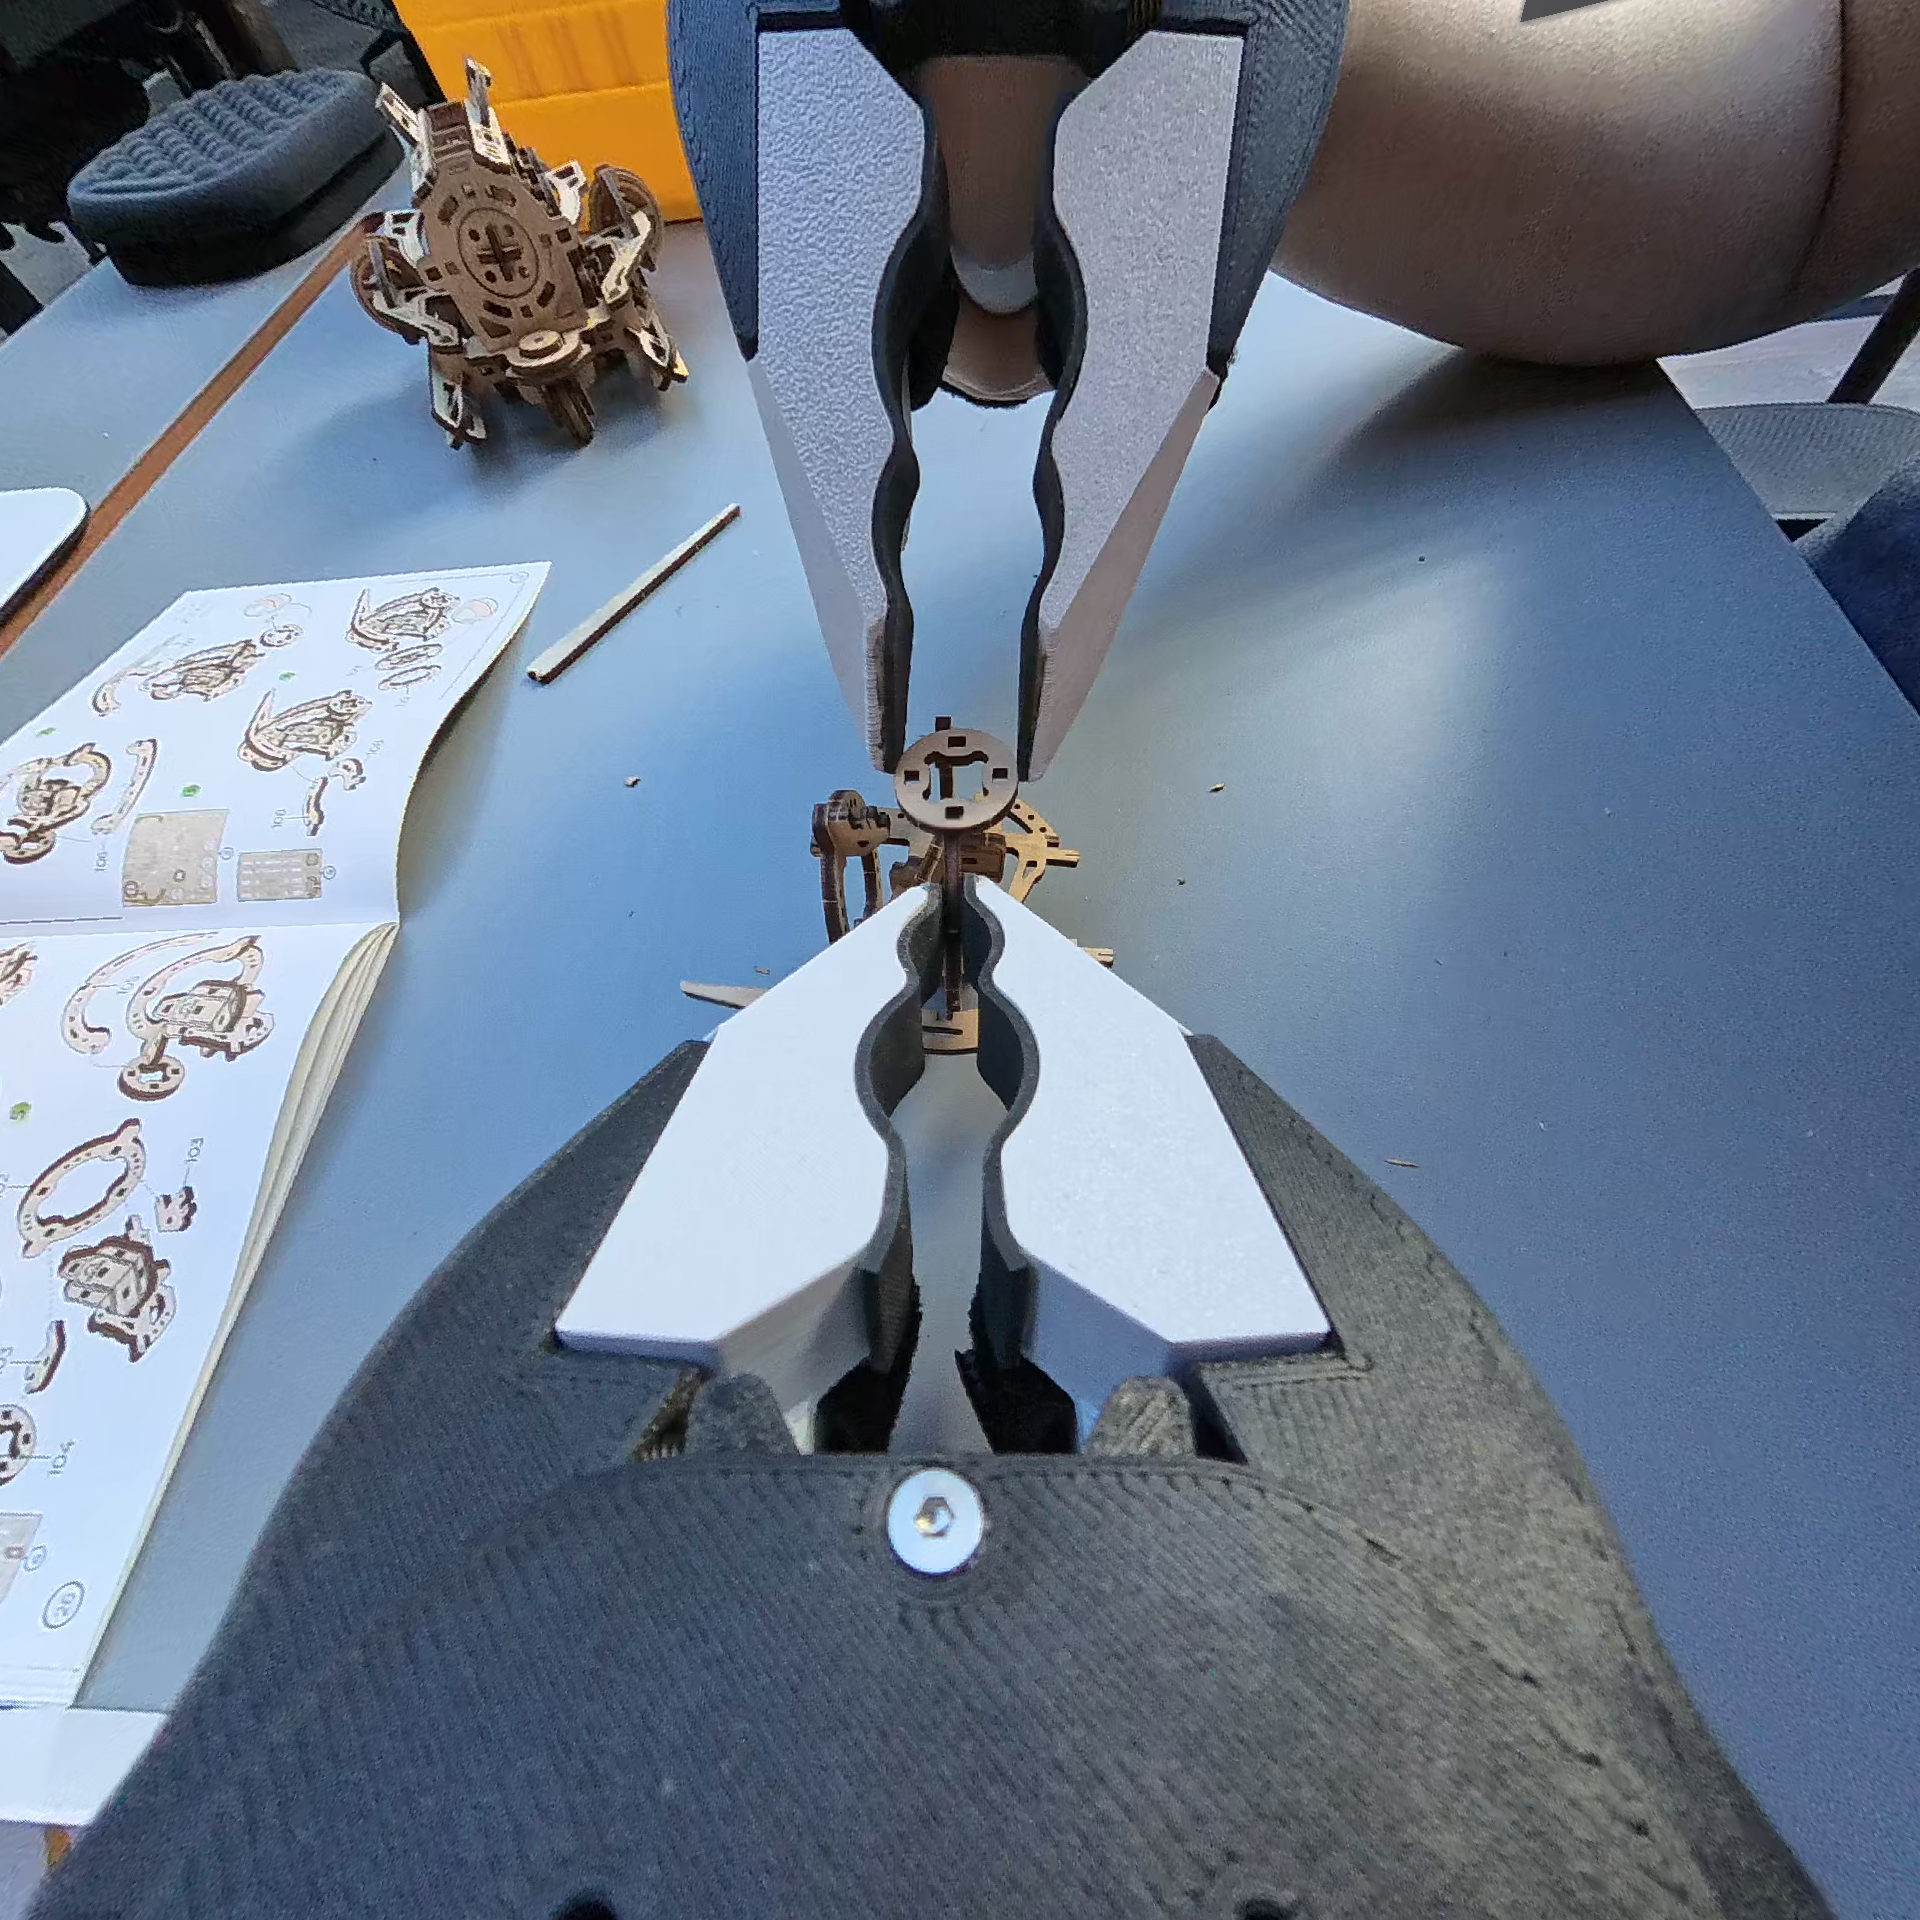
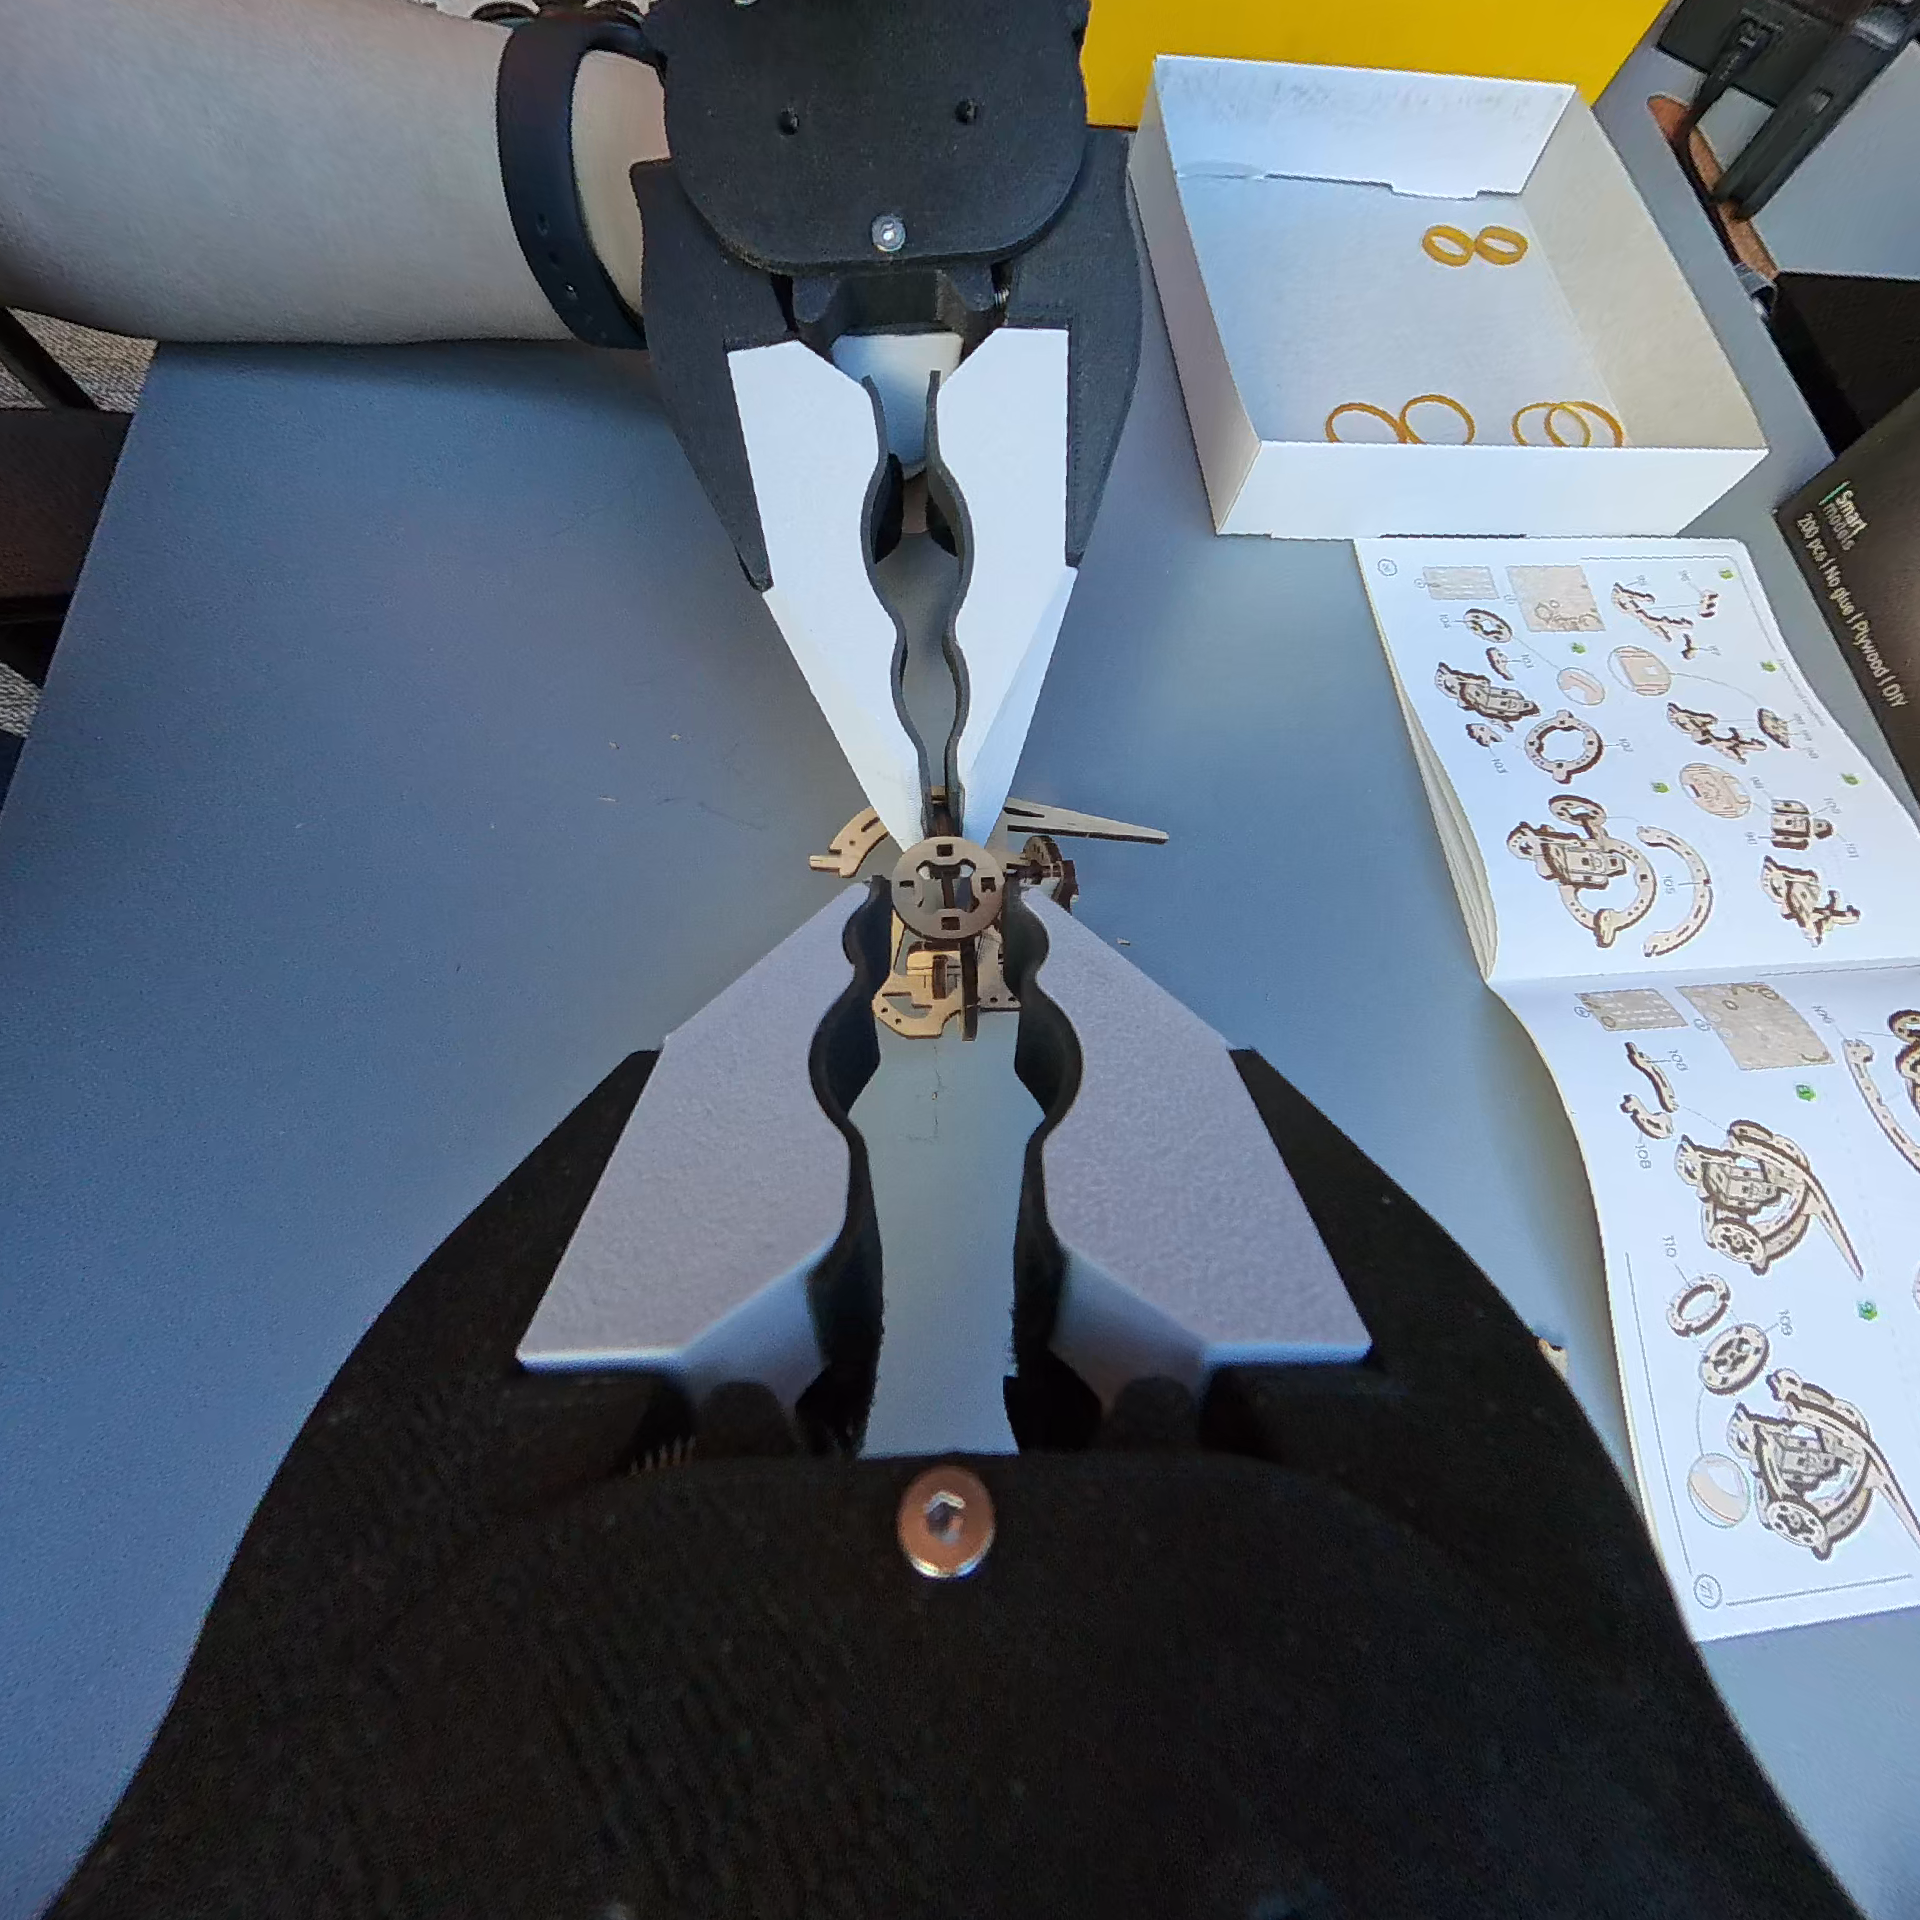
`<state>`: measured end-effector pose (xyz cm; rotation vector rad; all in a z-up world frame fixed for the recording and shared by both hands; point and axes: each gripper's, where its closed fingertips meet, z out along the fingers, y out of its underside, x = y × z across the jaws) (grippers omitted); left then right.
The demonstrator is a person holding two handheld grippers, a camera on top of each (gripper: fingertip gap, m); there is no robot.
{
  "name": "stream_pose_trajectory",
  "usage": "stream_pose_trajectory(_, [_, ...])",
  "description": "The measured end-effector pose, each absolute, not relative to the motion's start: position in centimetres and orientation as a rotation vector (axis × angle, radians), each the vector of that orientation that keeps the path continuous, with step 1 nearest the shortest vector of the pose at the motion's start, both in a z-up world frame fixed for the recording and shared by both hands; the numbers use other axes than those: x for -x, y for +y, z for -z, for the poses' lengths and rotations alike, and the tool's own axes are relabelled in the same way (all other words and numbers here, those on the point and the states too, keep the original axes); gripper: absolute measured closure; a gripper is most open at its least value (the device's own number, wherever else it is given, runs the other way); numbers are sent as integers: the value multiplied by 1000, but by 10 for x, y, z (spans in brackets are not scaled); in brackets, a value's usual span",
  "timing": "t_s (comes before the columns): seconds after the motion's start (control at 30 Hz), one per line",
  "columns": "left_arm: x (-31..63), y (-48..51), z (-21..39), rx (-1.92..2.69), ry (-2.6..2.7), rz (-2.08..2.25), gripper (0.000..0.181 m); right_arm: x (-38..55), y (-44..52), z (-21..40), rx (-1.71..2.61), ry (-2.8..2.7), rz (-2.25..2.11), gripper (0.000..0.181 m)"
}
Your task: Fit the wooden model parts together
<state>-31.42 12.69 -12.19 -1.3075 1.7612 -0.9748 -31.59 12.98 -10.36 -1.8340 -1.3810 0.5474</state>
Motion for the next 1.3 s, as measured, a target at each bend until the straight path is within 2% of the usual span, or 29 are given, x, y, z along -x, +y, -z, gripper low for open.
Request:
stream_pose_trajectory(0.77, [316, 127, 121, 1325, 1758, 1010, 181, 318, 129, 103, 1815, -1372, -547, 161])
stream_pose_trajectory(0.9, [314, 128, 116, 1332, 1726, 1035, 162, 320, 128, 104, 1802, -1379, -546, 161])
stream_pose_trajectory(1.3, [316, 128, 117, 1321, 1751, 990, 165, 319, 131, 89, 1745, -1318, -578, 161])
